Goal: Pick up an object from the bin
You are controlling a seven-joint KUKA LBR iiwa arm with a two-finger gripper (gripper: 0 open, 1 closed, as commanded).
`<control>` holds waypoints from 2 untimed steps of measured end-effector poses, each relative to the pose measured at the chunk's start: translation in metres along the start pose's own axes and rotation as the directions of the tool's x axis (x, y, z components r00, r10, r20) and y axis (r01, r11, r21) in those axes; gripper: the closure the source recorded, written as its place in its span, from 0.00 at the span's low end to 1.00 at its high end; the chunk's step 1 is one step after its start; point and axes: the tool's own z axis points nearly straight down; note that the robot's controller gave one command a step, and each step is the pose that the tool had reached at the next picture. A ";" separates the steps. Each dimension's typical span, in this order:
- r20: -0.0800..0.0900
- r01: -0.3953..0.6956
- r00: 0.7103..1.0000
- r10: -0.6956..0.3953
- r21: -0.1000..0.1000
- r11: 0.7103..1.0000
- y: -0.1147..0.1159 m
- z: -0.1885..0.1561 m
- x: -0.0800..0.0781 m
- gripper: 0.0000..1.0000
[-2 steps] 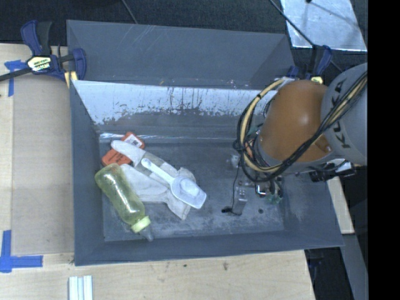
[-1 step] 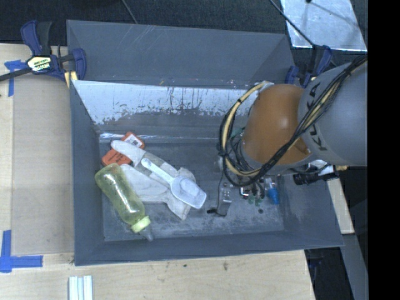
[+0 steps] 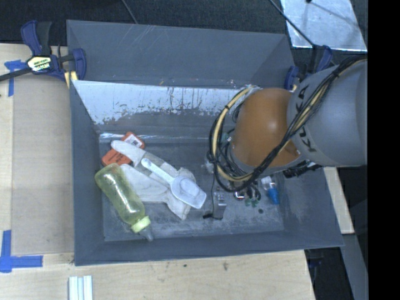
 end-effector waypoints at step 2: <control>0.005 -0.180 0.984 0.180 -0.001 0.984 0.030 0.033 0.011 1.00</control>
Offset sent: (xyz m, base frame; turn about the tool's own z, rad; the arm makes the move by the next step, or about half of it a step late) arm 0.0000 0.0000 0.0000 0.0000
